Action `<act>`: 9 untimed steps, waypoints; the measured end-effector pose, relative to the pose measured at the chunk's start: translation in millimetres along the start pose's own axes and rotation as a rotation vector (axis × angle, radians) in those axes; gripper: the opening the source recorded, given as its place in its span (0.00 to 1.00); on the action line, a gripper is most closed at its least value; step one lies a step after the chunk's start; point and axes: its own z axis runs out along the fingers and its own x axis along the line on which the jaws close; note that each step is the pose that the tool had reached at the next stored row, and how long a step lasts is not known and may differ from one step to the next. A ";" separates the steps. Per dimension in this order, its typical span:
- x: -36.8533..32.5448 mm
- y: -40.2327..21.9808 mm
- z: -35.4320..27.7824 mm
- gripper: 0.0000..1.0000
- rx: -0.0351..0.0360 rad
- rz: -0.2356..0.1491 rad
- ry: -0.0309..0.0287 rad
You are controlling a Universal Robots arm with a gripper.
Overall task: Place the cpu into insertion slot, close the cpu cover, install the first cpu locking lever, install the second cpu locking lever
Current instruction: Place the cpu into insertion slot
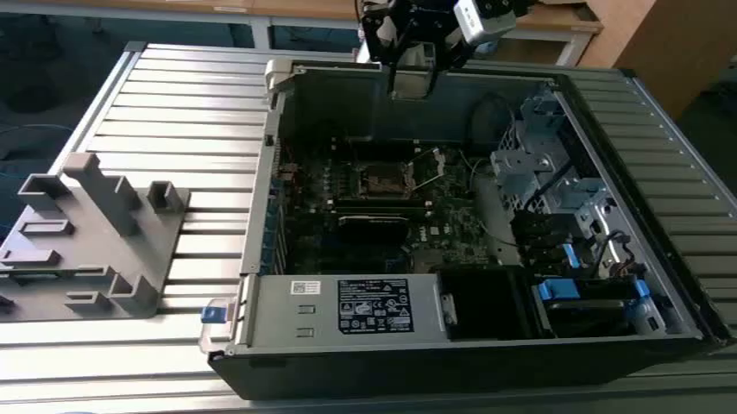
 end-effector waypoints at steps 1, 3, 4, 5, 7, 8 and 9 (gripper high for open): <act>0.0 0.0 0.0 0.54 0.0000 0.000 0.0000; 0.0 0.0 0.0 0.54 0.0000 0.000 0.0000; 0.0 0.0 0.0 0.54 0.0000 0.000 0.0000; 0.0 0.0 0.0 0.54 0.0000 0.000 0.0000; 0.0 0.0 0.3 0.54 0.0001 0.000 0.0001; 0.0 0.0 0.7 0.54 0.0001 0.000 0.0000; 0.0 -0.1 1.4 0.54 0.0000 0.000 0.0000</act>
